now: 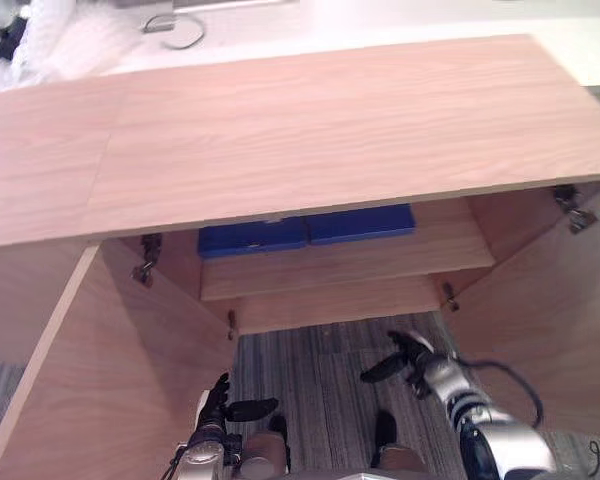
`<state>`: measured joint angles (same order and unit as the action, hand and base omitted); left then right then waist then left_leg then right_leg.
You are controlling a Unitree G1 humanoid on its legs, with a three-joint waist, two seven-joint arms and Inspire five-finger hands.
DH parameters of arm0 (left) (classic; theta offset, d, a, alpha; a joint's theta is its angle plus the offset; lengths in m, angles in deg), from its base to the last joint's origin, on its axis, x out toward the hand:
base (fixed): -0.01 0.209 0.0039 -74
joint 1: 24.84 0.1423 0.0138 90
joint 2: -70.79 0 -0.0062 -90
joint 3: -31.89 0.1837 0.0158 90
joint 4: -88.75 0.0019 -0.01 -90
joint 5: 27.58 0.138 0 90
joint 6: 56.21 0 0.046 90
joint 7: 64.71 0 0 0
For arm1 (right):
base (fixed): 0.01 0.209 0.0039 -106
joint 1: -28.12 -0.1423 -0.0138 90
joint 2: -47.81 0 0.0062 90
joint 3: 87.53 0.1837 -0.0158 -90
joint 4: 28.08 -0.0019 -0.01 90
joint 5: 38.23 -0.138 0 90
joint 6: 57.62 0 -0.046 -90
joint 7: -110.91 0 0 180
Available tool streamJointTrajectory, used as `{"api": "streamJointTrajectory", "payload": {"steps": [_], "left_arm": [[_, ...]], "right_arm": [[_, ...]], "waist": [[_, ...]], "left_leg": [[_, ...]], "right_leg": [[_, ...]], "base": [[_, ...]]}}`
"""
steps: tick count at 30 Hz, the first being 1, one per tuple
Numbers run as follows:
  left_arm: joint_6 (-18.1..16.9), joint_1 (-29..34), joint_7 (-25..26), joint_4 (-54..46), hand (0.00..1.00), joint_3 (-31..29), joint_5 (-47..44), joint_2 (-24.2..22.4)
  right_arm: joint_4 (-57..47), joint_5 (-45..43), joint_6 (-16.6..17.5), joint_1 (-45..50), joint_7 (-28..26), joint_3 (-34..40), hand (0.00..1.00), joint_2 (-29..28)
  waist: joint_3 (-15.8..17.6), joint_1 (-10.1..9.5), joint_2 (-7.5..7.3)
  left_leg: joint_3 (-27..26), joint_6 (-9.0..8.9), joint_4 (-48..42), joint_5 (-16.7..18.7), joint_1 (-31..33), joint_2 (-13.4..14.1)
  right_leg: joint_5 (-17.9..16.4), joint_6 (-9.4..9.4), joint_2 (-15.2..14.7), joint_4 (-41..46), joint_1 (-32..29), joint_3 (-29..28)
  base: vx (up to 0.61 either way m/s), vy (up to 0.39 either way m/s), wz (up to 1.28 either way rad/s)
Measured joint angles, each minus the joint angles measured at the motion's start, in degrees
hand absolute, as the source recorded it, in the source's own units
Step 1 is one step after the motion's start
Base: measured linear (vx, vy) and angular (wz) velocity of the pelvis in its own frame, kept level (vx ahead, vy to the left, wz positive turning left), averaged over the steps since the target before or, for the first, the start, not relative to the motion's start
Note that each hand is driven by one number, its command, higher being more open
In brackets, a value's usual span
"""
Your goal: Walk over to the cabinet, pick up the folder, carry it to the office cabinet, place the folder inside the office cabinet, then close the office cabinet door
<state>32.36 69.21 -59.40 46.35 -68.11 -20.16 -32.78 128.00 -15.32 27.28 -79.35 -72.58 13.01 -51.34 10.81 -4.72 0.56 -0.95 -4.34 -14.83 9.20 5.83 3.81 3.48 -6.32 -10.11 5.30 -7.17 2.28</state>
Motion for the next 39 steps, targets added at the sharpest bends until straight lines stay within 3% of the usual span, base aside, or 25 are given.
{"api": "streamJointTrajectory", "payload": {"steps": [3, 6, 12, 13, 14, 15, 17, 18, 19, 20, 21, 23, 24, 29, 35, 39], "left_arm": [[-0.6, -0.3, 1.3, 2.8, 1.00, -1.5, 0.6, 0.5], [-0.6, 0.3, 4.8, 8.2, 1.00, -2.5, 1.3, -0.9], [-2.4, 0.8, 4.0, 9.0, 1.00, -2.1, 2.3, -1.1], [-2.4, 0.9, 3.9, 9.0, 1.00, -2.1, 2.1, -1.1], [-2.4, 0.9, 3.8, 9.0, 1.00, -2.1, 1.7, -1.5], [-2.4, 1.1, 3.9, 9.0, 1.00, -2.1, 0.9, -2.0], [-2.5, 1.4, 4.2, 9.0, 1.00, -2.5, -0.3, -2.2], [-2.5, 1.8, 4.6, 8.9, 1.00, -2.6, -0.9, -2.2], [-2.6, 2.0, 4.7, 8.9, 1.00, -2.6, -1.1, -2.1], [-2.7, 2.6, 4.7, 8.9, 1.00, -3.5, -2.4, -1.8], [-2.7, 2.7, 4.7, 9.1, 1.00, -4.4, -2.5, -1.8], [-2.5, 2.6, 4.2, 11.8, 1.00, -4.9, -3.6, -3.5], [-2.5, 2.6, 4.2, 11.8, 1.00, -4.9, -3.9, -3.9], [-2.5, 2.5, 3.9, 12.7, 1.00, -4.9, -5.2, -3.3], [-2.5, 3.2, 3.9, 12.5, 1.00, -4.7, -6.4, -0.8], [-2.5, 4.4, 3.9, 12.2, 1.00, -4.3, -6.9, 0.7]], "right_arm": [[0.1, -8.4, 0.0, 8.6, 3.2, 8.1, 1.00, -3.7], [-0.6, -22.7, 1.2, 17.4, 5.4, 13.5, 1.00, -6.4], [-2.9, -32.4, 3.3, 22.8, 8.0, 12.4, 1.00, -5.7], [-3.4, -33.2, 3.4, 23.0, 8.2, 12.3, 1.00, -5.7], [-4.0, -34.8, 3.5, 22.9, 8.8, 12.6, 1.00, -5.7], [-4.5, -35.6, 3.8, 22.9, 9.2, 12.5, 1.00, -5.1], [-5.5, -36.8, 4.0, 22.9, 10.0, 12.6, 1.00, -5.1], [-5.5, -36.8, 4.0, 23.1, 10.4, 12.6, 1.00, -5.1], [-5.6, -36.8, 4.0, 23.2, 10.4, 12.6, 1.00, -5.3], [-5.9, -36.8, 4.1, 22.9, 10.2, 12.7, 1.00, -6.3], [-6.0, -36.8, 4.1, 22.7, 10.0, 13.1, 1.00, -6.8], [-5.4, -37.1, 4.2, 21.6, 10.0, 18.4, 1.00, -6.0], [-4.8, -37.1, 4.2, 21.1, 10.0, 19.7, 1.00, -5.8], [-3.5, -36.5, 4.1, 19.7, 10.2, 22.3, 1.00, -0.3], [-9.5, -33.0, 4.5, 16.5, 11.6, 22.0, 1.00, 4.0], [-10.8, -31.7, 4.9, 11.7, 11.8, 22.1, 1.00, 8.4]], "waist": [[-2.2, 1.16, -1.73], [-5.3, 2.81, -3.48], [-6.4, 3.74, -4.04], [-6.3, 3.67, -3.94], [-5.8, 3.71, -3.14], [-5.5, 3.78, -1.49], [-5.2, 4.12, -1.07], [-5.6, 4.34, -1.28], [-6.1, 4.39, -1.58], [-7.5, 4.17, -2.87], [-8.2, 4.00, -3.25], [-9.8, 3.58, 0.40], [-9.8, 3.59, 0.77], [-9.8, 4.60, 0.87], [-9.7, 5.36, 0.03], [-9.8, 5.40, 0.40]], "left_leg": [[-1.7, 0.07, 1.7, 0.2, -3.4, -0.1], [-6.6, -0.33, 4.0, 1.1, -7.5, 0.0], [-13.4, -0.68, 4.8, 1.4, -11.7, 1.4], [-15.7, -0.66, 4.5, 1.7, -12.1, 1.8], [-17.6, -0.53, 4.8, 1.6, -12.9, 2.6], [-19.1, 0.18, 5.0, 1.1, -13.4, 4.3], [-21.4, -0.51, 4.7, 0.8, -14.8, 5.8], [-22.1, -1.34, 4.9, 0.9, -15.9, 6.4], [-22.5, -1.83, 5.1, 0.9, -16.2, 6.5], [-24.2, -3.36, 6.0, 0.7, -16.8, 6.4], [-25.1, -3.91, 6.6, 0.6, -16.9, 6.3], [-21.3, -3.28, 10.0, 0.2, -17.1, 7.1], [-20.5, -3.02, 10.5, 0.0, -17.2, 7.2], [-18.7, -2.44, 11.4, -1.0, -17.6, 8.1], [-17.3, -3.24, 12.0, -2.2, -15.7, 7.2], [-16.3, -3.14, 12.0, -2.7, -15.0, 6.6]], "right_leg": [[0.4, 0.23, 0.1, -0.8, 1.6, -1.5], [0.8, 0.83, 1.0, -1.0, 1.3, -6.3], [2.3, 3.47, 2.4, -1.2, 0.7, -7.9], [2.1, 5.45, 2.4, -0.8, -0.1, -6.6], [0.3, 9.26, 2.1, -0.1, -0.4, -2.7], [-1.5, 11.03, 1.6, 2.1, -1.0, 1.4], [-3.6, 10.69, -1.2, 16.5, -3.8, 7.1], [-7.0, 10.30, -3.3, 24.1, -3.4, 9.4], [-8.5, 9.25, -4.3, 25.6, -2.7, 10.1], [-11.7, 4.00, -4.7, 22.9, -1.7, 11.4], [-13.2, 1.55, -4.4, 20.7, -1.3, 12.0], [-11.1, 2.79, 0.8, 15.6, -0.7, 11.2], [-11.0, 2.93, 1.5, 15.2, -0.8, 11.0], [-10.5, 3.31, 3.8, 13.2, -0.3, 10.3], [-6.7, 2.77, 4.0, 7.2, 0.2, 9.8], [-3.7, 2.54, 4.0, 2.8, 1.6, 9.8]], "base": [[-0.07, 0.033, -0.43], [-0.10, 0.024, -0.85], [-0.08, 0.006, -0.76], [-0.03, 0.003, -0.91], [-0.04, -0.001, -0.96], [-0.01, -0.029, -0.86], [0.03, -0.067, -0.49], [0.07, -0.086, -0.23], [0.11, -0.139, -0.54], [0.11, -0.153, -0.63], [0.20, -0.246, -0.79], [0.18, -0.188, -0.62], [0.11, -0.103, -0.43], [0.07, -0.051, -0.16], [0.01, 0.065, -0.04], [-0.02, 0.039, 0.01]]}}
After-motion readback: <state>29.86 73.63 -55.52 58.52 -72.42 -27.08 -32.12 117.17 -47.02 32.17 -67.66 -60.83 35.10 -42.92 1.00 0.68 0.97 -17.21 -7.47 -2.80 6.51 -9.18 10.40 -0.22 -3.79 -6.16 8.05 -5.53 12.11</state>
